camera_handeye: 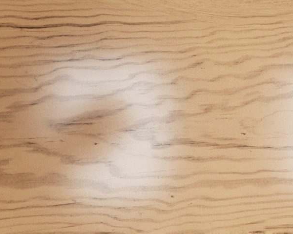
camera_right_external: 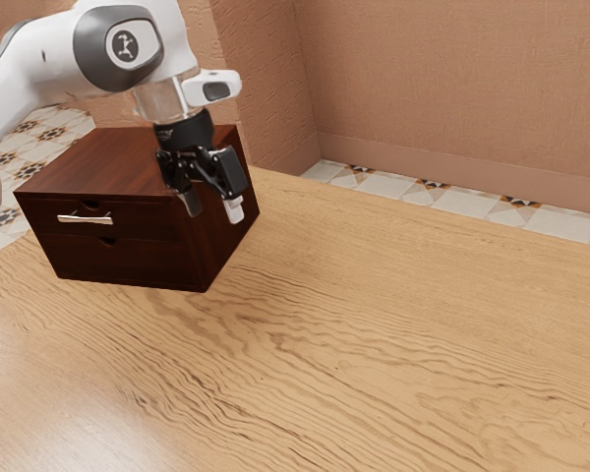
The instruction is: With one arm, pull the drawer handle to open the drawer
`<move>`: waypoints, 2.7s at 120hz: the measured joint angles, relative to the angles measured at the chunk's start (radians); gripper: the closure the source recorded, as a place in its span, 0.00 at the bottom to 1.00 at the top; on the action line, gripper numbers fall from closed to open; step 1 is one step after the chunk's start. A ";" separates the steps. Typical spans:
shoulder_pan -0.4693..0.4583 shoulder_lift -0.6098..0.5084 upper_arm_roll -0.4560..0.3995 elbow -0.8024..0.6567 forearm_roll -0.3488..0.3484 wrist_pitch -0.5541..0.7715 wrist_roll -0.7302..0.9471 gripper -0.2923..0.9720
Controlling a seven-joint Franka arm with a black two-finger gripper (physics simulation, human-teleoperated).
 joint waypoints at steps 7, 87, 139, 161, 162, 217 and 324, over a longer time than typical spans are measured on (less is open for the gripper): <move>-0.022 -0.001 0.000 0.000 0.030 0.000 0.000 0.23; 0.219 -0.152 -0.051 -0.028 0.132 -0.045 0.471 0.23; 0.264 -0.202 -0.009 -0.299 0.177 0.188 0.915 0.23; 0.304 -0.214 0.015 -0.334 0.159 0.244 1.083 0.23; 0.307 -0.213 0.015 -0.335 0.159 0.246 1.090 0.23; 0.406 -0.216 0.019 -0.345 0.132 0.298 1.400 0.23; 0.470 -0.122 0.014 -0.259 0.059 0.328 1.736 0.23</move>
